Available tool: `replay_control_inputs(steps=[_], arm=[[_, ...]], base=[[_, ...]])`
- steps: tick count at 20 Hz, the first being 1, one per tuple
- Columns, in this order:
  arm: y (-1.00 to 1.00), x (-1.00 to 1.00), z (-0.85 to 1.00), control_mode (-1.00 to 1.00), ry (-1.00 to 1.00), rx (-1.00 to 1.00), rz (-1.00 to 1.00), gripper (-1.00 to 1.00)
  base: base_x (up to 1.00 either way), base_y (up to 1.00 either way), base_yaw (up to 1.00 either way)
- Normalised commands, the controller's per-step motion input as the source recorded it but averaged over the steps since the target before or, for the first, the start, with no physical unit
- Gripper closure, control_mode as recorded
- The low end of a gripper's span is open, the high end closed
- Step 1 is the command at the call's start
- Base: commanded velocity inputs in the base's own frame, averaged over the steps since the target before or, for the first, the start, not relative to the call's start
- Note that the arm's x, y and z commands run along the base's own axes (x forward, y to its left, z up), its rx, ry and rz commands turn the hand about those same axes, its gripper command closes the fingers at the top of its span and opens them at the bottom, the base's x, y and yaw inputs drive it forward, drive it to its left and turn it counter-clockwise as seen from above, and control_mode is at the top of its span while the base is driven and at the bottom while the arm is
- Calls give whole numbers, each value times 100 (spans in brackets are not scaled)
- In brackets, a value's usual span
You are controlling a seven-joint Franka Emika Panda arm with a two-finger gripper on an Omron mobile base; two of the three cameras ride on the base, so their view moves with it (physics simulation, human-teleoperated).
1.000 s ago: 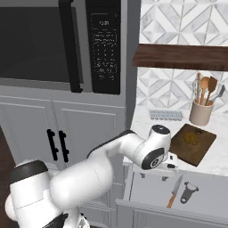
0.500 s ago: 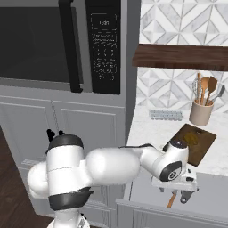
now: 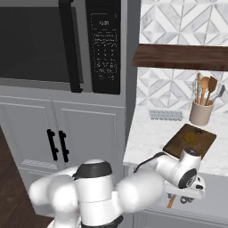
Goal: Place the appropriate cutting tool for cutting the avocado skin on the cutting board.
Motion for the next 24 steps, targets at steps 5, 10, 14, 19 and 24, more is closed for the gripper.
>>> replay_control_inputs(steps=[5,10,14,19,24], arm=[[-17,0,-28,-100,8,5,0,-100],[-8,-2,-38,-100,9,1,0,-100],[0,0,-40,-100,3,2,0,-100],[0,-1,-39,-100,0,3,0,-100],[0,-23,-25,-100,0,4,0,-100]], base=[[0,0,0],[0,0,0],[0,0,0],[0,0,0],[0,0,0]])
